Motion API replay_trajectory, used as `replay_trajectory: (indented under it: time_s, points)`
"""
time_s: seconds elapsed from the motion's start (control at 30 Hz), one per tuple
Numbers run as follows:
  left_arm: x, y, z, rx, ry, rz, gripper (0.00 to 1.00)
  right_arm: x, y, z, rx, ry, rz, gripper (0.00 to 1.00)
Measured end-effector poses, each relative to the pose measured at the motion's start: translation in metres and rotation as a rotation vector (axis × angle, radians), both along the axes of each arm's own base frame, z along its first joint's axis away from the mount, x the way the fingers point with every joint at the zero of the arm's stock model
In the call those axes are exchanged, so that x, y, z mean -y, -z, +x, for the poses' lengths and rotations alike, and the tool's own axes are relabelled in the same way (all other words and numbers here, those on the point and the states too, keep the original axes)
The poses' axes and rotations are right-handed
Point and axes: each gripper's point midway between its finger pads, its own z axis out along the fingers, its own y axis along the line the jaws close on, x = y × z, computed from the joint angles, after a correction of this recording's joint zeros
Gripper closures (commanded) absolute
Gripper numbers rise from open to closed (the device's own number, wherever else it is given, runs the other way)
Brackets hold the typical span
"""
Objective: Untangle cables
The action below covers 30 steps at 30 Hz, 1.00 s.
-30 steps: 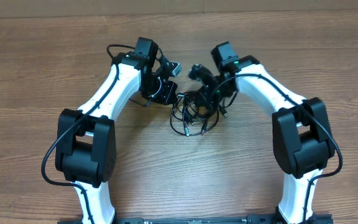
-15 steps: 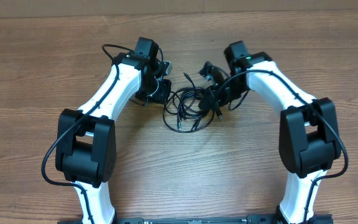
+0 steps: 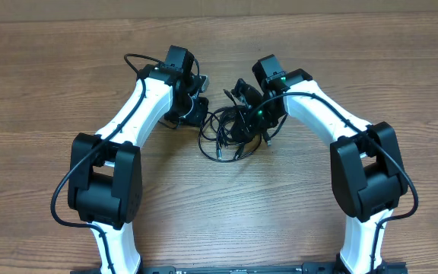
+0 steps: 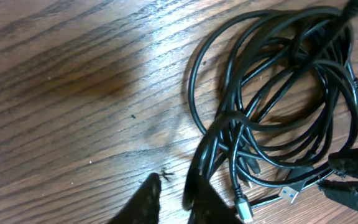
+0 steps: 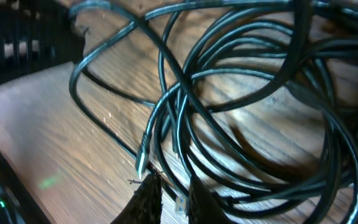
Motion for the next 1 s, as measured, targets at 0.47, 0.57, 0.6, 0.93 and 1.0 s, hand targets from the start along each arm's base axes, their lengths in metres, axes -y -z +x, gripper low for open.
replay_trajectory:
  time_s: [0.47, 0.57, 0.6, 0.93, 1.0]
  points:
    - [-0.007, 0.006, -0.002, -0.002, -0.01, 0.039, 0.74, -0.003, 0.006, 0.019, -0.022, 0.227, -0.069, 0.87]
    - [-0.006, 0.013, -0.007, -0.019, -0.019, 0.043, 0.72, 0.0, 0.013, 0.024, -0.02, 0.276, -0.086, 0.87]
    - [-0.006, 0.016, -0.01, -0.025, -0.02, 0.045, 0.7, 0.002, 0.018, 0.023, -0.03, 0.297, -0.099, 0.87]
    - [0.004, 0.034, -0.024, -0.054, -0.027, 0.023, 0.76, 0.019, 0.046, 0.018, -0.089, 0.466, -0.186, 0.96]
    - [0.006, 0.033, -0.019, -0.034, -0.038, 0.012, 0.87, 0.02, 0.046, 0.018, -0.09, 0.473, -0.189, 0.96]
